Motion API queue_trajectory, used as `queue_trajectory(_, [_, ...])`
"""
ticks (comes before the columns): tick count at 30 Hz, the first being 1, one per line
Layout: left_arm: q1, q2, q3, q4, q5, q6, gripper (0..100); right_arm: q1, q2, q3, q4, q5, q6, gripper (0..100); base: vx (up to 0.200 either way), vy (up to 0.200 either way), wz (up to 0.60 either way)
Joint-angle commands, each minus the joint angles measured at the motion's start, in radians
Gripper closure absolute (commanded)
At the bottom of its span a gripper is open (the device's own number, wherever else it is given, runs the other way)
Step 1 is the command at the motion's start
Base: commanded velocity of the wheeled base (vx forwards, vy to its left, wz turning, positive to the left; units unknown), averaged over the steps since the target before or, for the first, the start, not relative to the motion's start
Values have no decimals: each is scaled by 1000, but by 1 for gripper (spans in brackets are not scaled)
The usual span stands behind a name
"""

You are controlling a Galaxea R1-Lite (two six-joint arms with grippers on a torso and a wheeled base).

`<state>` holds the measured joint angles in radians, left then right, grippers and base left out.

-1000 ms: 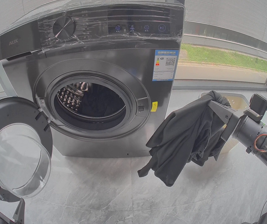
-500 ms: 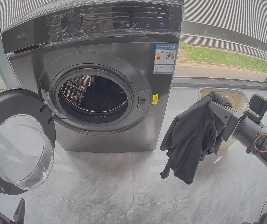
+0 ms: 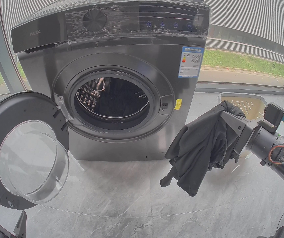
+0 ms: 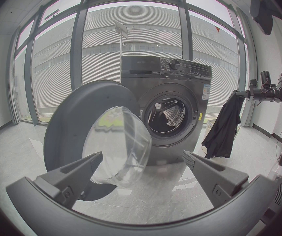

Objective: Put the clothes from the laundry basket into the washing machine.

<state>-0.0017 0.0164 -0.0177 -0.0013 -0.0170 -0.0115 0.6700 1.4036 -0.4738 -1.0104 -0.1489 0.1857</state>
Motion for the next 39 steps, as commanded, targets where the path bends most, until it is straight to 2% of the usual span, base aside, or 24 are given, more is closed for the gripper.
queue_trajectory(1, [0, -13, 18, 0, 0, -1, 0, 0, 2, 1, 1, 0, 0, 100, 0, 0, 0])
queue_trajectory(12, [0, -13, 18, 0, 0, 1, 0, 2, 3, 12, 0, 2, 0, 100, 0, 0, 0])
queue_trajectory(21, [0, -13, 18, 0, 0, -1, 0, 0, 3, 12, 1, 2, 0, 100, 200, 0, 0])
queue_trajectory(33, [0, -13, 18, 0, 2, 1, 0, 2, 5, 23, 1, 2, 1, 100, 0, 0, 0])
queue_trajectory(39, [0, -13, 18, 0, 3, 4, 0, 26, 5, 46, 0, 5, 1, 100, 0, 0, 0])
